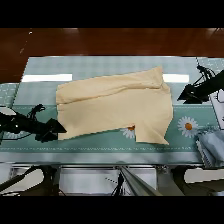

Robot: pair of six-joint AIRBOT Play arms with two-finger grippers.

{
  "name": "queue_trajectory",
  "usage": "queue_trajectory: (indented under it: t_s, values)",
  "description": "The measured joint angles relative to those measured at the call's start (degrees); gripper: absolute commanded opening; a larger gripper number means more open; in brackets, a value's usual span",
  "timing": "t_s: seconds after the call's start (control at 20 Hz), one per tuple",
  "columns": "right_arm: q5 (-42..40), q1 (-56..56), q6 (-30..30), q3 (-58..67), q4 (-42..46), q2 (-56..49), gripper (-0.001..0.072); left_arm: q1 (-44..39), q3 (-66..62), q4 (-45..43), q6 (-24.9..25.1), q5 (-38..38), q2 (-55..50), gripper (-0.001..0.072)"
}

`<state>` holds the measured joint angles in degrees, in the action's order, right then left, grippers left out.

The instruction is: Fold the shirts.

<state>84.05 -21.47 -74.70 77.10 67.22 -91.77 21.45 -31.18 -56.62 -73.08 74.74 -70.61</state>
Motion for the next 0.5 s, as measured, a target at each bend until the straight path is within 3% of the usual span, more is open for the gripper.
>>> queue_trajectory:
  t_s: [0.05, 0.1, 0.15, 0.5]
  values:
    - [-0.2, -0.1, 0.2, -0.2, -0.5, 0.5, 0.0496, -0.9, 0.4, 1.2, 0.1, -1.6, 0.0, 0.0463]
    - [-0.6, -0.1, 0.3, -0.4, -0.7, 1.2, 0.0496, -1.9, 0.8, 2.0, 0.3, -4.3, 0.0, 0.0186]
    - [-0.9, -0.2, 0.4, -0.5, -1.0, 1.8, 0.0496, -2.9, 1.0, 2.2, 0.5, -7.2, 0.0, 0.0047]
    - [-0.9, -2.3, 1.0, -4.9, 1.8, 5.5, 0.0493, -5.2, 1.5, 3.8, 0.6, -9.0, 0.0, 0.0021]
